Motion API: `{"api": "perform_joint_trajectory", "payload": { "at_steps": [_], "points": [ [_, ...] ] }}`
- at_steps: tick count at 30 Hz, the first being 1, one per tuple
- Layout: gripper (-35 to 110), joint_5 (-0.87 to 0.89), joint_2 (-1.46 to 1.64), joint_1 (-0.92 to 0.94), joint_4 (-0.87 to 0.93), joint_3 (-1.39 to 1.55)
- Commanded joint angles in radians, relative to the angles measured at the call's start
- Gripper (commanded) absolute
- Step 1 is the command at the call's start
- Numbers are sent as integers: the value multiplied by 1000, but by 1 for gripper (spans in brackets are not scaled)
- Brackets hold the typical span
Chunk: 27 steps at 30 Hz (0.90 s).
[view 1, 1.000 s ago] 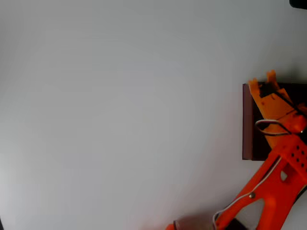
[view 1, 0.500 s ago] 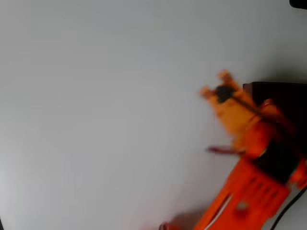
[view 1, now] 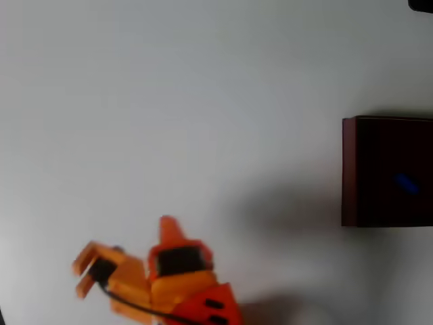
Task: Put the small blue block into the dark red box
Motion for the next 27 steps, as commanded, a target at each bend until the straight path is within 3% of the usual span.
{"api": "perform_joint_trajectory", "payload": {
  "at_steps": [1,7,11,27],
  "points": [
    [0,-9,115,-175,-58,155],
    [0,-69,258,-336,-118,353],
    [0,-114,546,-373,-57,525],
    [0,-84,554,-368,83,600]
  ]
}}
